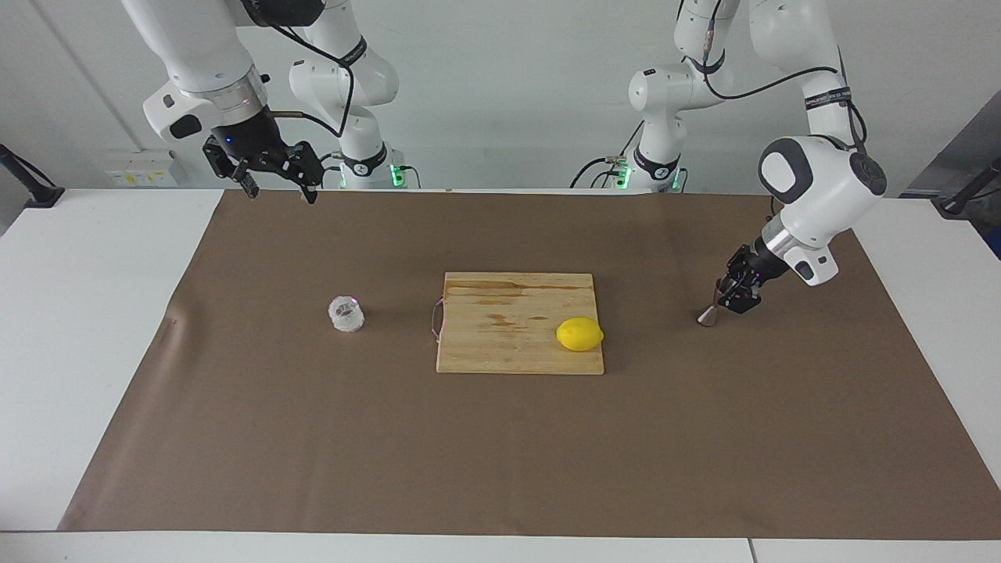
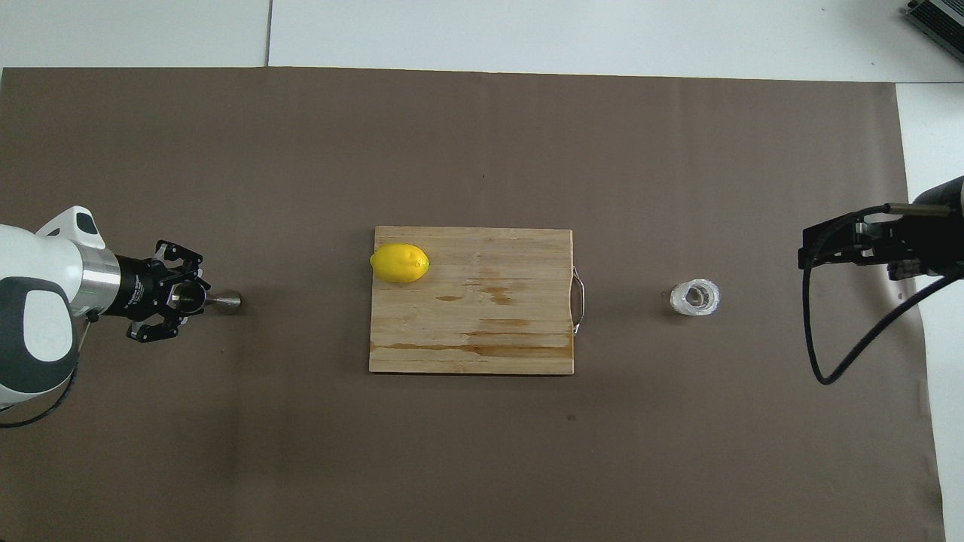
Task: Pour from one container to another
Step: 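Lift the metal jigger with the left gripper over the wooden board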
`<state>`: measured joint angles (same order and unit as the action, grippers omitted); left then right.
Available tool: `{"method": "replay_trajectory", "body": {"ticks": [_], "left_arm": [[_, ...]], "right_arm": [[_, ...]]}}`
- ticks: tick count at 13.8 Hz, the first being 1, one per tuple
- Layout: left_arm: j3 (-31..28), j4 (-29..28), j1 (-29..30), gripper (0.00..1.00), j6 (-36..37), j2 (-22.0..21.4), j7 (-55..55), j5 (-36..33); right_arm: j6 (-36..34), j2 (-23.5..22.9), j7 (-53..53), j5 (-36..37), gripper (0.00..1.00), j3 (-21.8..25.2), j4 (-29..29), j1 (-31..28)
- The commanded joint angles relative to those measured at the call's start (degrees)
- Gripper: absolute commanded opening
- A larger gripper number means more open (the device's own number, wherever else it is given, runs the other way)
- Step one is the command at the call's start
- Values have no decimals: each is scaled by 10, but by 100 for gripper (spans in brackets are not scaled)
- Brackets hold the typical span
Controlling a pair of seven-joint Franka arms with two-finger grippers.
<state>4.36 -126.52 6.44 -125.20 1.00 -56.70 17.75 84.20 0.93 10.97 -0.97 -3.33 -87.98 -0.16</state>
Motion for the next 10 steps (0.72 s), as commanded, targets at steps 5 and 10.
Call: {"method": "replay_trajectory", "body": {"ticks": [5,10], "left_arm": [[0,49,-3,14,46,12,-8,10],[0,135,-38,10,122,26,-73,6]], "right_arm": [[2,3,9,-3,100,-3,-5,-3],[3,3,9,-4,100,-3,-5,-3]]}}
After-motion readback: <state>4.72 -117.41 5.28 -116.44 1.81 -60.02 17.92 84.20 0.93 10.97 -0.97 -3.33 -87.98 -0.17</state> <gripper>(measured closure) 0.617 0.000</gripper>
